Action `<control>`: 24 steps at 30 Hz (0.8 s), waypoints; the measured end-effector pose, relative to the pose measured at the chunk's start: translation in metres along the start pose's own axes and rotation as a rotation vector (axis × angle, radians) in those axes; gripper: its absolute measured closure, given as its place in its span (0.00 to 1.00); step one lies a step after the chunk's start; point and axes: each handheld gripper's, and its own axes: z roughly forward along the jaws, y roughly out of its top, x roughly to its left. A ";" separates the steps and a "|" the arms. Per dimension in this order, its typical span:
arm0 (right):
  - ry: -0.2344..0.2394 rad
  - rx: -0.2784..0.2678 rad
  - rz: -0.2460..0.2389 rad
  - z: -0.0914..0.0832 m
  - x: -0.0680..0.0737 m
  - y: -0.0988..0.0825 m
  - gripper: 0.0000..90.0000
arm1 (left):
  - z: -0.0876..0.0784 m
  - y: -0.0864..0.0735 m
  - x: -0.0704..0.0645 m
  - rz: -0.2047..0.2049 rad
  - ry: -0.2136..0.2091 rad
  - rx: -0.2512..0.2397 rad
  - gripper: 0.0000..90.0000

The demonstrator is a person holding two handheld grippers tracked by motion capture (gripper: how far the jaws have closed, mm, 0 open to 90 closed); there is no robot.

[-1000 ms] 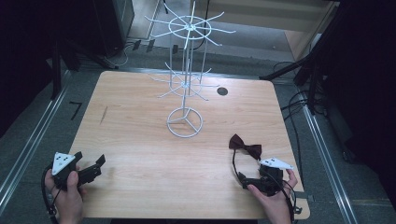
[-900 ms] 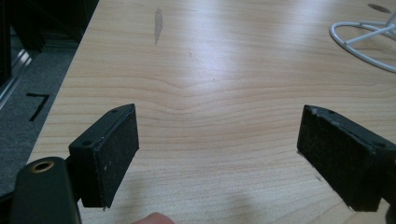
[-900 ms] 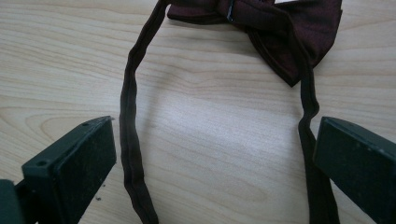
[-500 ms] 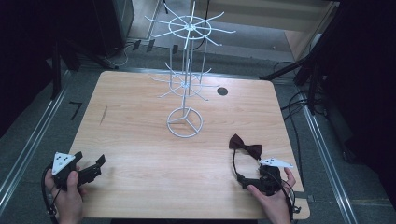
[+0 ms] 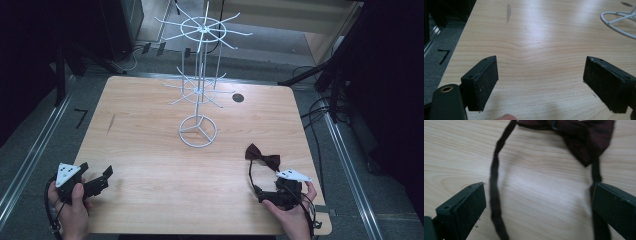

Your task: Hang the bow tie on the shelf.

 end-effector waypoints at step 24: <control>0.073 0.013 0.103 0.005 -0.011 -0.002 0.00 | 0.000 0.000 0.000 -0.002 0.000 0.003 0.15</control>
